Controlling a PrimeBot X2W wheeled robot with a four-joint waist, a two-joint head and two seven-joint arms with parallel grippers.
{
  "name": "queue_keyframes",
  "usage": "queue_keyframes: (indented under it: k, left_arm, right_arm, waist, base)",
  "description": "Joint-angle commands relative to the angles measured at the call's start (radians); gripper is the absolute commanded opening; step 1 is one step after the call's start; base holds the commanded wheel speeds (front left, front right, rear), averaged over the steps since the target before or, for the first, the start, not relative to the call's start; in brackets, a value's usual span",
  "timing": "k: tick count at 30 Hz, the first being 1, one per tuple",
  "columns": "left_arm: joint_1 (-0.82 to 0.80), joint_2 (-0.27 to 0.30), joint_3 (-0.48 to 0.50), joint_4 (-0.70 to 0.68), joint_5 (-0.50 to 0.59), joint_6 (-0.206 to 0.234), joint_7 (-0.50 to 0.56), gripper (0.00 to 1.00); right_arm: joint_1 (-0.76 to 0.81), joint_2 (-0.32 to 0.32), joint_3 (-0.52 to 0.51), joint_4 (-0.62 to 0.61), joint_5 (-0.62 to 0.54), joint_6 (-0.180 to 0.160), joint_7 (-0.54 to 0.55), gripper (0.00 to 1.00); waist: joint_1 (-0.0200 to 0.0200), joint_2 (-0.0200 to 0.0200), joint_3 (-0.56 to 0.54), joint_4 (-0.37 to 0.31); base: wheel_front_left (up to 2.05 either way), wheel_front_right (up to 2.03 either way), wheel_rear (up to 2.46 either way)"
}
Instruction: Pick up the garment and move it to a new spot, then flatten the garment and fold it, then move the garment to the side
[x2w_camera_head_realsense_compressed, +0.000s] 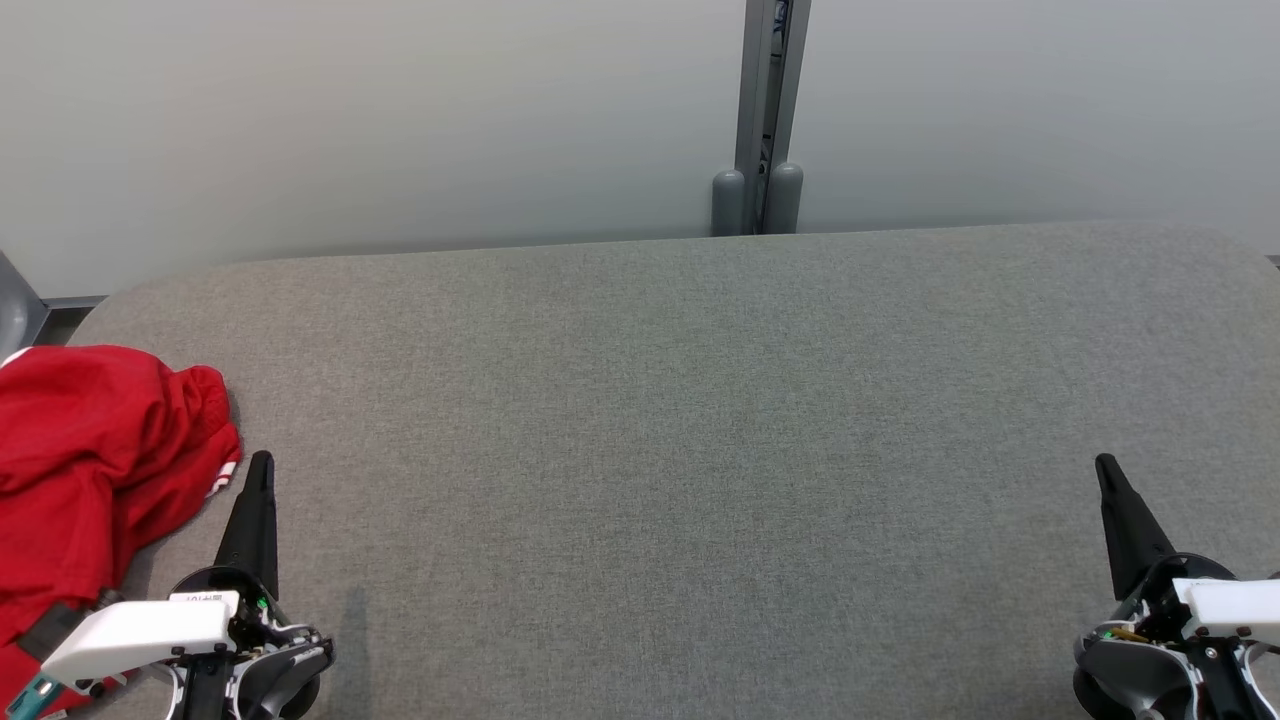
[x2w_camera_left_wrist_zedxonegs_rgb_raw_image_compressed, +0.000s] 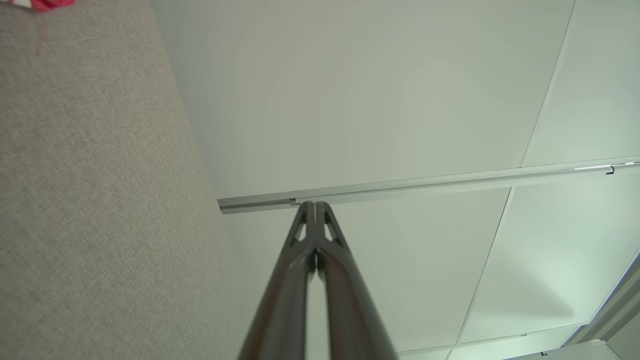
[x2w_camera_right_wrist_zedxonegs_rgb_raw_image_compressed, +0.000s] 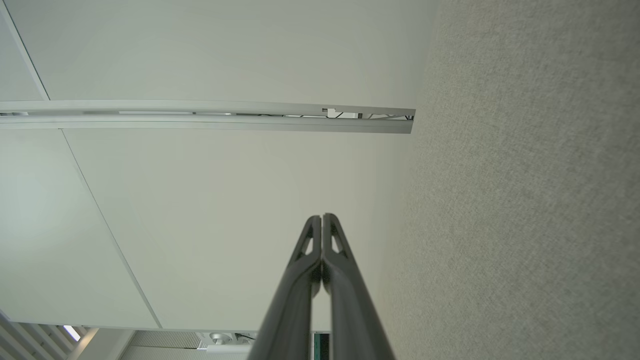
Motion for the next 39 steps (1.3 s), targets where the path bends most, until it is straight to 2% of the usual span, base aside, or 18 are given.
queue_keyframes:
  k: [1, 12, 13, 27, 33, 39]
  left_arm:
    - [-0.017, 0.002, 0.002, 0.0, 0.001, -0.004, 0.0, 0.0]
    - [-0.017, 0.002, 0.002, 0.0, 0.001, -0.004, 0.0, 0.0]
    - [0.0, 0.0, 0.0, 0.0, 0.0, 0.0, 0.0, 1.0]
    - [-0.019, 0.003, -0.048, 0.003, 0.025, 0.001, -0.052, 1.0]
    - [-0.044, 0.023, -0.076, -0.013, 0.117, 0.001, -0.086, 1.0]
    - [-0.052, 0.023, -0.083, -0.039, 0.246, 0.001, -0.111, 1.0]
  right_arm:
    - [-0.011, -0.004, 0.0, 0.002, -0.003, 0.001, 0.0, 0.0]
    - [-0.011, -0.004, 0.0, 0.002, -0.003, 0.001, 0.0, 0.0]
    - [0.0, 0.0, 0.0, 0.0, 0.0, 0.0, 0.0, 1.0]
    - [-0.006, -0.002, 0.025, 0.01, -0.039, -0.001, -0.054, 1.0]
    - [-0.025, -0.015, 0.036, -0.004, -0.117, -0.001, -0.086, 1.0]
    - [-0.033, -0.023, 0.043, -0.034, -0.246, 0.0, -0.112, 1.0]
  waist:
    - [0.0, 0.0, 0.0, 0.0]
    - [0.0, 0.0, 0.0, 0.0]
    - [0.0001, 0.0, 0.0, 0.0]
    - [0.0, 0.0, 0.002, -0.001]
    - [0.0, 0.0, 0.003, -0.002]
    - [0.0, 0.0, 0.002, -0.003]
  base:
    - [0.0, 0.0, 0.0]
    - [0.0, 0.0, 0.0]
    - [0.0, 0.0, 0.0]
    - [0.0, 0.0, 0.0]
    - [0.0, 0.0, 0.0]
    - [0.0, 0.0, 0.0]
